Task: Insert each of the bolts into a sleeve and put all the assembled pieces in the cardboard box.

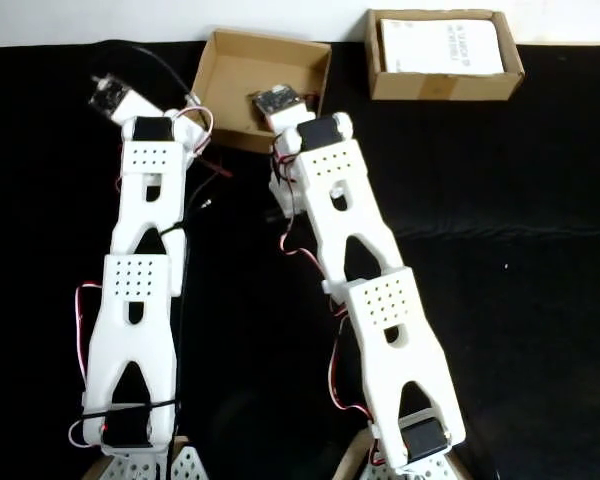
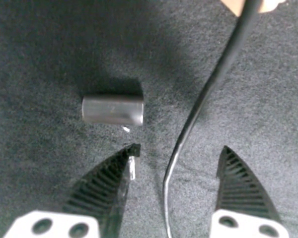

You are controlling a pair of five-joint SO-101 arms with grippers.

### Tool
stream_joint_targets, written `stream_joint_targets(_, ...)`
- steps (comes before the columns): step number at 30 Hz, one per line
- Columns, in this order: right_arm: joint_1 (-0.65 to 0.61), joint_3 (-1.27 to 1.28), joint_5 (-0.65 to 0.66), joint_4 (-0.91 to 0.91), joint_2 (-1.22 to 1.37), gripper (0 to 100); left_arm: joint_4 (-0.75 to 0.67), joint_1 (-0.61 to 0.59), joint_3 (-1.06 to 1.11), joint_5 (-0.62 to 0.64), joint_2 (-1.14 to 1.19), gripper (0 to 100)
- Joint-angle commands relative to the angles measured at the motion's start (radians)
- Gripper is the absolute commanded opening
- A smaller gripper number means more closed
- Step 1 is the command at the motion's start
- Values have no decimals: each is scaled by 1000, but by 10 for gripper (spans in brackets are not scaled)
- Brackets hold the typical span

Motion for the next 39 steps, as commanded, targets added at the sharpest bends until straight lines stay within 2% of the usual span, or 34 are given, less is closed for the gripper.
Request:
stream_joint_targets(1,10,-44,11,5,-45,242,83,15,-35,-150,-12,18)
stream_joint_targets(6,18,-45,11,10,-56,242,310,13,-160,-399,-64,14)
stream_joint_targets(8,27,-47,11,10,-73,242,379,16,-196,-543,-79,14)
stream_joint_targets(13,42,-36,11,12,-143,242,422,30,-151,-971,-111,13)
stream_joint_targets(15,42,-36,11,12,-182,241,422,31,-58,-1065,-150,13)
stream_joint_targets(18,45,-33,17,12,-223,241,423,45,150,-1117,-240,9)
stream_joint_targets(20,54,-33,86,13,-245,234,420,62,311,-1165,-325,9)
stream_joint_targets(24,77,-31,342,13,-288,166,407,68,567,-1175,-510,9)
stream_joint_targets(26,82,-31,473,12,-294,116,350,54,664,-1175,-593,9)
stream_joint_targets(28,84,-31,569,12,-297,80,272,41,771,-1174,-668,9)
stream_joint_targets(31,82,-31,598,13,-300,108,117,44,1032,-1120,-759,9)
stream_joint_targets(35,61,10,598,16,-303,171,-224,35,1458,-1036,-918,8)
stream_joint_targets(39,38,165,600,13,-349,173,-482,-108,1664,-924,-1122,8)
